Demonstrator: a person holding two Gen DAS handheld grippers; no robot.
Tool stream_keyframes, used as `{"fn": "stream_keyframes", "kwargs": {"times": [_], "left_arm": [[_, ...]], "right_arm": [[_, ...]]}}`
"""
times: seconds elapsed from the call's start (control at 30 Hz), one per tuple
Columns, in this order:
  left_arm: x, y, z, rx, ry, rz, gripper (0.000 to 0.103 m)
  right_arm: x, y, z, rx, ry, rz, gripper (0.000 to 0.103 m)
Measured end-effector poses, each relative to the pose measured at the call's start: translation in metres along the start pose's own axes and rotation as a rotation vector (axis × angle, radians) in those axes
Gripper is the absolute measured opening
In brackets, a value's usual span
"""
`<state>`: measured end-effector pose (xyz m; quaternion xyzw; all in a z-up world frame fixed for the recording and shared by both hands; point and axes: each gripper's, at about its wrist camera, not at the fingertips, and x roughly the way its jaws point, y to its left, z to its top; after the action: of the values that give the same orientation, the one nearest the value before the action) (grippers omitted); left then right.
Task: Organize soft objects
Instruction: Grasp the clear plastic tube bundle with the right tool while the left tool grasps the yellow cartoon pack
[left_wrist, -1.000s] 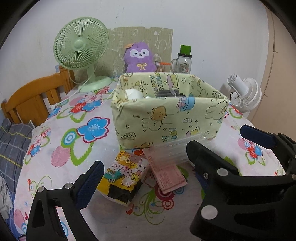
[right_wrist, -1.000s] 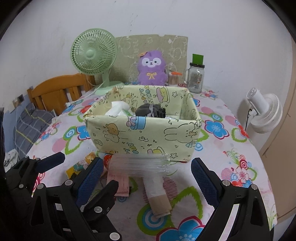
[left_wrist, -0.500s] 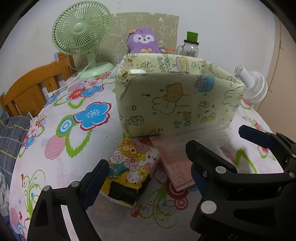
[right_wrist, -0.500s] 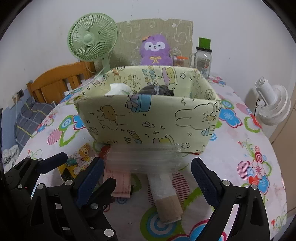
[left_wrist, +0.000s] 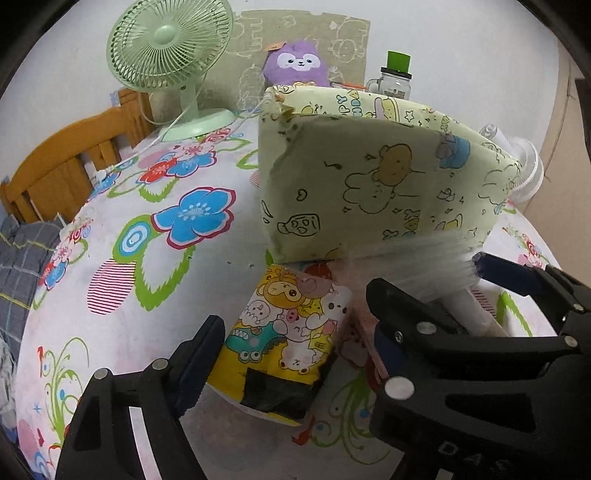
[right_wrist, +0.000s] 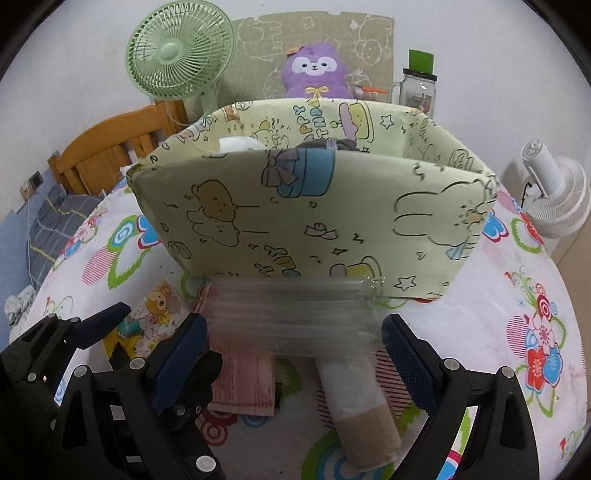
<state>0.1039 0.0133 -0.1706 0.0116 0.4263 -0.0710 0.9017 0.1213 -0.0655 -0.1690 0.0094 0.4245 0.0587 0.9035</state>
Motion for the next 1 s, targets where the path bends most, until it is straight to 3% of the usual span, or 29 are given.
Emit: {"fn": "stream_keyframes", "kwargs": {"times": [0.3,0.57,0.67,0.77,1.0], "left_arm": [[0.004,0.005,0.000,-0.023,0.011,-0.045,0.084],[0.002,0.002,-0.001,-0.010,0.010,-0.067,0.075],[0.002,0.001,-0.001,-0.010,0.007,-0.076,0.067],[0.001,0.001,0.000,-0.008,0.006,-0.089,0.059],[-0.002,-0.003,-0.001,0.007,0.001,-0.082,0.055]], "right_arm": [[0.012,0.005,0.006,0.003,0.020,-0.007,0.098],[0.024,0.006,0.005,0.047,0.051,0.017,0.103],[0.025,0.008,0.006,0.042,0.048,0.004,0.102],[0.026,0.009,0.007,0.038,0.052,-0.024,0.097],[0.020,0.007,0.007,0.029,0.044,-0.032,0.091]]}}
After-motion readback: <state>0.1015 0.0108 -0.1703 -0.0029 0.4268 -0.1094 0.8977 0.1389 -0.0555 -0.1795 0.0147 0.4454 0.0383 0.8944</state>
